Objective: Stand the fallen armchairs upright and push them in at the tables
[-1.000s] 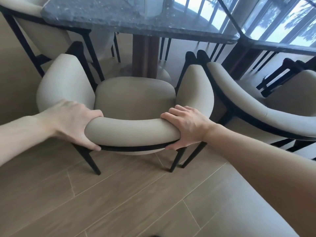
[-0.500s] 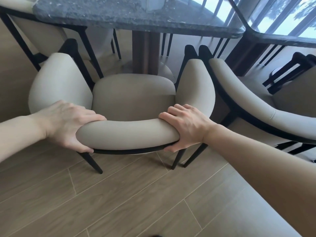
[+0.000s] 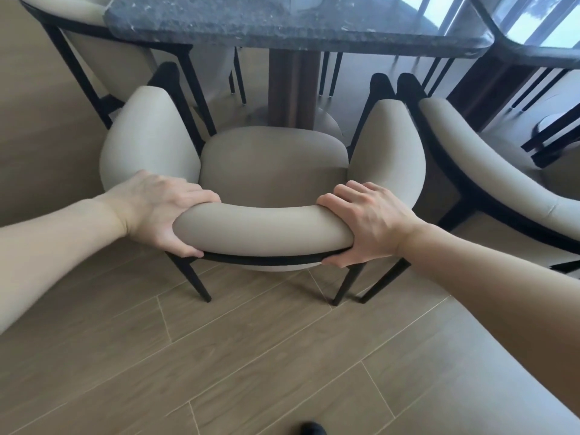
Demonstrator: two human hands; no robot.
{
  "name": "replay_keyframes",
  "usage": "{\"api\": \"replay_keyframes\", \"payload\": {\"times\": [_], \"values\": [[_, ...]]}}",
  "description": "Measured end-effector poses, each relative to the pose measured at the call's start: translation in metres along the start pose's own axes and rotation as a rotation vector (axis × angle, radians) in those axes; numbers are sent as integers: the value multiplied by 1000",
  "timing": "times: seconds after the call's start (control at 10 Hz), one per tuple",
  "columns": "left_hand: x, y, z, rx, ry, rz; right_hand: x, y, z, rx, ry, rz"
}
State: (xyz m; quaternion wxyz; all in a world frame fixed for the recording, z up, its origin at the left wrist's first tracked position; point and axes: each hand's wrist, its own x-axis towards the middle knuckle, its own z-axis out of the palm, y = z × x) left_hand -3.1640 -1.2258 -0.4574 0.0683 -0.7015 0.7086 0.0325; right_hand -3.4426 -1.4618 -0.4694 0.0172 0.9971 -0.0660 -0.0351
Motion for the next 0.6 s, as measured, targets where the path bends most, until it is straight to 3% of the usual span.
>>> {"api": "replay_keyframes", "payload": {"times": [0.1,0.2,0.3,0.4,0.5,0.6], "values": [[-13,6,9,-66,81,-106,0,-3,-1,11,-11,17],[-21,13,8,-57,45,-196,-1,-5,-3,29,-31,46],[-31,32,-1,38,-79,-297,0,-10,-12,107,-130,137],[-38,58,-9,-53,-146,-450,3,-22,-23,154,-247,225],[-48,106,-29,-599,-67,-666,9,-57,-48,279,-344,411],[-43,127,-52,-934,82,-754,12,-76,-77,535,-319,485]]}}
